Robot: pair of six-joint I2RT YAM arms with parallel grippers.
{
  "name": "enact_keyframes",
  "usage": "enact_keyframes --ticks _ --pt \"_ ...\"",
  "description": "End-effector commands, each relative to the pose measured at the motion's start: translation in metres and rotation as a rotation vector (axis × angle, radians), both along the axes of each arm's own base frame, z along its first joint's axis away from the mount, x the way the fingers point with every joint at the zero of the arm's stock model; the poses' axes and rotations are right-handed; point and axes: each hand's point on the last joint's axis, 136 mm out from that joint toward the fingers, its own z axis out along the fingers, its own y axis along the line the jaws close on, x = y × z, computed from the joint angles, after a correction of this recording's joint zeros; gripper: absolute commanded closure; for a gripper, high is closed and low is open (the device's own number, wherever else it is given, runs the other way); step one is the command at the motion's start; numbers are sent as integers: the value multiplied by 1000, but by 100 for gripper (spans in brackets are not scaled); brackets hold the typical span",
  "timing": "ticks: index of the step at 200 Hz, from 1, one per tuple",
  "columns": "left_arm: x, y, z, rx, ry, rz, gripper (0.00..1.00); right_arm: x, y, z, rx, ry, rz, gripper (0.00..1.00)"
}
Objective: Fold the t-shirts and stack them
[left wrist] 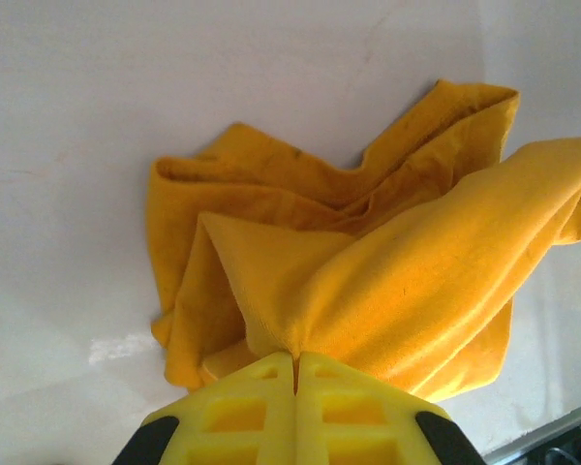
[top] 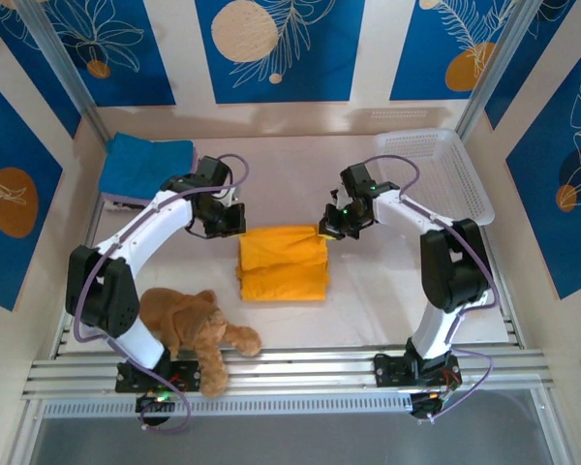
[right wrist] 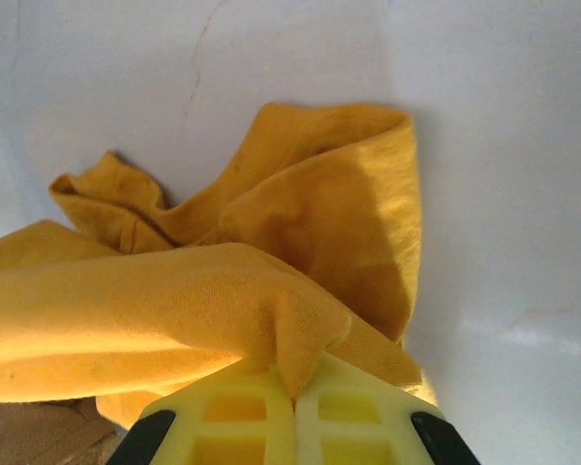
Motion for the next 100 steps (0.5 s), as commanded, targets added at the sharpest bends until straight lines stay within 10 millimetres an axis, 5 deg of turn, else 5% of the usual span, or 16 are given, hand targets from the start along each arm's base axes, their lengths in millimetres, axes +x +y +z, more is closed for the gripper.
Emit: enact_keyframes --ticks 1,30,81,100 --pt "14 19 -19 62 30 12 100 9 3 -9 -11 12 18 100" --pt "33 33 -42 88 84 15 100 25 10 -23 -4 27 40 100" --pt "35 57 -76 136 138 27 100 42 26 -24 14 37 73 100" --pt "41 64 -94 137 175 20 100 44 28 -28 12 52 76 87"
